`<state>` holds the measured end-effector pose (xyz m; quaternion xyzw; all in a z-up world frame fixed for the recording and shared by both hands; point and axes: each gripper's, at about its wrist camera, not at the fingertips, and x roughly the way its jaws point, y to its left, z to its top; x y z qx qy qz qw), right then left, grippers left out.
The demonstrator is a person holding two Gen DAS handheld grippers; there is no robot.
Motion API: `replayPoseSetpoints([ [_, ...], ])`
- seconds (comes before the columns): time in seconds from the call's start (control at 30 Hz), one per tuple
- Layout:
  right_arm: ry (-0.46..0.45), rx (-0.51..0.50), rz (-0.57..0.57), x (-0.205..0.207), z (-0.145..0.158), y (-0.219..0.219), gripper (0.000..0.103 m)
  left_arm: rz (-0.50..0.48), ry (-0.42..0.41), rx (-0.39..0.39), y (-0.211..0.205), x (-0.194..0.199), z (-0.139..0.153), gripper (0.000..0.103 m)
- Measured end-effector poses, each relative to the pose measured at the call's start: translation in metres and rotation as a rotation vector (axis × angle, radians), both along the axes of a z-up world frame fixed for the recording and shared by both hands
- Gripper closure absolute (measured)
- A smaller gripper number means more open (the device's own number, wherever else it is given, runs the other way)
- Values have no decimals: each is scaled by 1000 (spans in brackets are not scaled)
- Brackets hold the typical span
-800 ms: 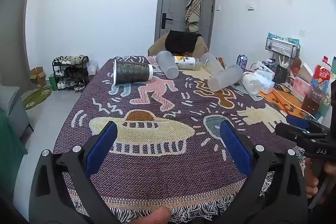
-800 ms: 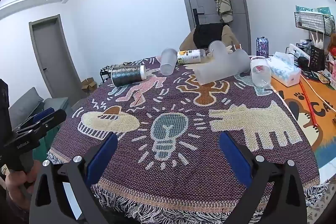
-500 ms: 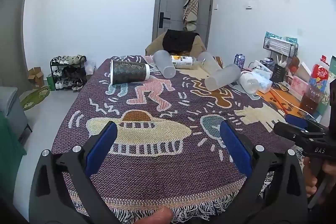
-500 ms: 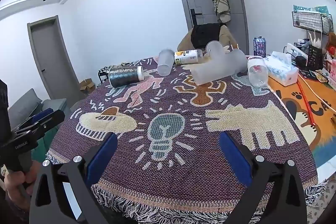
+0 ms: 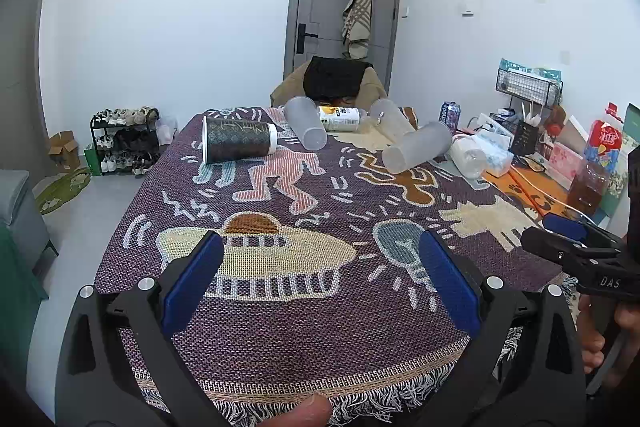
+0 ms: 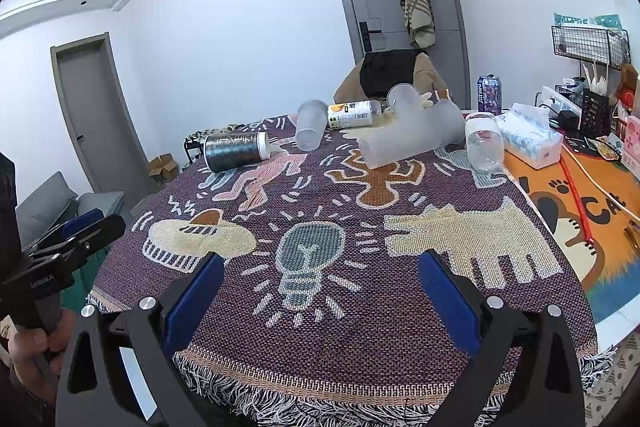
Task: Flip cup upright
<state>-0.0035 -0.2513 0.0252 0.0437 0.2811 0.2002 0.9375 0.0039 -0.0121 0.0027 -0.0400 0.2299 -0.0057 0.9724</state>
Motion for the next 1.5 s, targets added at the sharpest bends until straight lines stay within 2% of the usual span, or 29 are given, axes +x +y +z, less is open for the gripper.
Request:
replayPoseSetpoints([
  [1.5, -18, -11, 6, -4, -1, 6, 8, 20, 0, 4, 5, -5, 1, 6],
])
